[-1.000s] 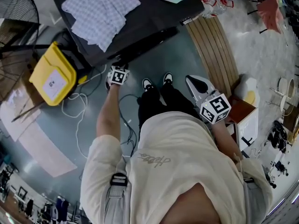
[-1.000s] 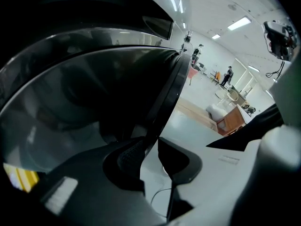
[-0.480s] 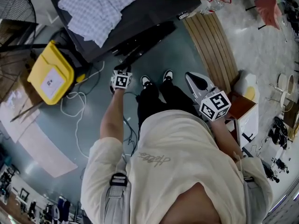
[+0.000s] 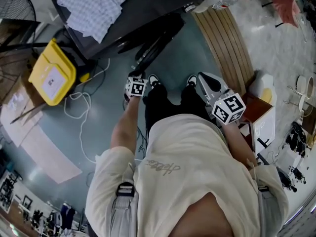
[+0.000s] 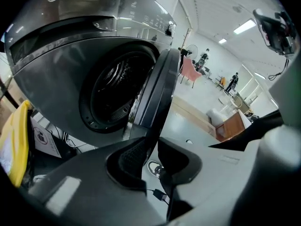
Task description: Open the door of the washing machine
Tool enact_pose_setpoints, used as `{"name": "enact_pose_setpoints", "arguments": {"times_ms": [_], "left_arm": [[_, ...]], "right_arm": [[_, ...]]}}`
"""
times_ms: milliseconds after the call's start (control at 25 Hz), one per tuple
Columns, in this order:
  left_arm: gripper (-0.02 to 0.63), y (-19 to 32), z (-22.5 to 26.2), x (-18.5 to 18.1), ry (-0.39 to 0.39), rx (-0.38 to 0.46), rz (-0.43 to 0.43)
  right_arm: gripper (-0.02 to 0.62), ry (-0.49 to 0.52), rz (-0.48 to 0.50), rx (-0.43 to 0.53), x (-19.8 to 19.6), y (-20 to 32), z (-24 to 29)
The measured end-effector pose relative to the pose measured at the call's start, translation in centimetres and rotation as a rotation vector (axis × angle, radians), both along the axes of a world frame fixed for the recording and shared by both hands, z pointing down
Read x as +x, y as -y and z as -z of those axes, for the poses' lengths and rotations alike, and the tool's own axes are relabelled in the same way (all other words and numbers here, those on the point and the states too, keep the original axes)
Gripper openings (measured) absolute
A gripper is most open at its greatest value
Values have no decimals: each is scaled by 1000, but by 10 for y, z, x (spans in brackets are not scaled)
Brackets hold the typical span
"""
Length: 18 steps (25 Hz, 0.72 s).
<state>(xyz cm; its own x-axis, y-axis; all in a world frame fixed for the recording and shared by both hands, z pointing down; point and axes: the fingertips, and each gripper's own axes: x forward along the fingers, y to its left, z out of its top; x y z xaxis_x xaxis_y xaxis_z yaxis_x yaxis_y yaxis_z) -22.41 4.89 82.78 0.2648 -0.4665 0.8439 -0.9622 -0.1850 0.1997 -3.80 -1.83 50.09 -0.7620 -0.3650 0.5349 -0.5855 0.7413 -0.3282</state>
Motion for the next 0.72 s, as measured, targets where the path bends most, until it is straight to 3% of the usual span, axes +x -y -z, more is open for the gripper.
{"name": "enact_pose_setpoints", "arguments": {"times_ms": [200, 480, 600, 640, 720], "left_arm": [[86, -22, -13, 30, 33, -103, 17], [71, -46, -16, 70, 112, -248, 81], [69, -64, -16, 123, -37, -361, 141], [69, -65, -15, 134, -54, -377, 156], [69, -61, -14, 129, 53, -362, 178]], "right_arm": [[2, 10, 15, 17, 32, -7, -1], [2, 58, -9, 26, 105, -2, 1], [2, 59, -17, 31, 145, 5, -2], [2, 57, -20, 33, 159, 7, -3], [2, 59, -32, 37, 185, 13, -7]]}}
